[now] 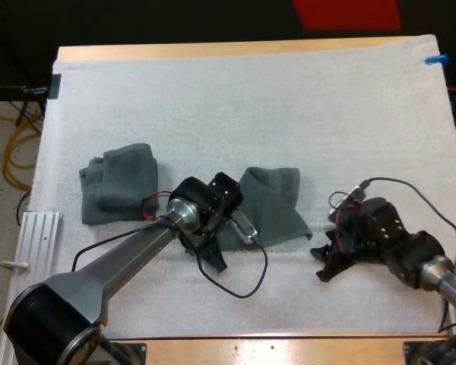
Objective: Pick towel from pile fold and stack
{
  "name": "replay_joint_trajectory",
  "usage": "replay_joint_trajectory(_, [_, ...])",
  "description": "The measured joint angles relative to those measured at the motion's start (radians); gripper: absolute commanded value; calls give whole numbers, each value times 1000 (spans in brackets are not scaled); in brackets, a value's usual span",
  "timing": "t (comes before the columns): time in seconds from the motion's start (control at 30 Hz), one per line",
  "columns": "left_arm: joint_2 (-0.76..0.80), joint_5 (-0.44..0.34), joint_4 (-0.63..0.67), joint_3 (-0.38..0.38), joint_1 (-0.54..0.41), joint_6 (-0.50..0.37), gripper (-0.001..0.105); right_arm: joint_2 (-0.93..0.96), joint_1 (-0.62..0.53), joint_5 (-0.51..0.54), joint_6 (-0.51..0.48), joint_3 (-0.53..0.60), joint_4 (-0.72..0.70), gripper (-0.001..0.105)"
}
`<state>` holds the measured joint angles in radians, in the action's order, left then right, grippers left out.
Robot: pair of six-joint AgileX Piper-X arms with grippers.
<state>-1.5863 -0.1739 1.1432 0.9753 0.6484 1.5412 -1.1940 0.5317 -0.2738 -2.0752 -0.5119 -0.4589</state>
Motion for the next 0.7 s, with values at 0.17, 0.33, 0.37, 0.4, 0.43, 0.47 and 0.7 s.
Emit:
replay_joint_trajectory(0.17, [0, 0, 0, 0, 0, 0, 0, -82, 0, -8, -36, 0, 47, 48])
replay_joint_trajectory(0.33, [0, 0, 0, 0, 0, 0, 0, -120, 2, -27, -38, 0, 121, 48])
replay_joint_trajectory(0.37, [0, 0, 0, 0, 0, 0, 0, -130, 1, -27, -37, 0, 141, 48])
replay_joint_trajectory(0.4, [0, 0, 0, 0, 0, 0, 0, -139, 1, -27, -36, 0, 160, 48])
replay_joint_trajectory(0.43, [0, 0, 0, 0, 0, 0, 0, -150, 1, -27, -33, 0, 174, 48])
replay_joint_trajectory(0.47, [0, 0, 0, 0, 0, 0, 0, -163, 1, -27, -30, 0, 190, 48])
replay_joint_trajectory(0.7, [0, 37, 0, 0, 0, 0, 0, -281, 1, -27, -18, -51, 211, 48])
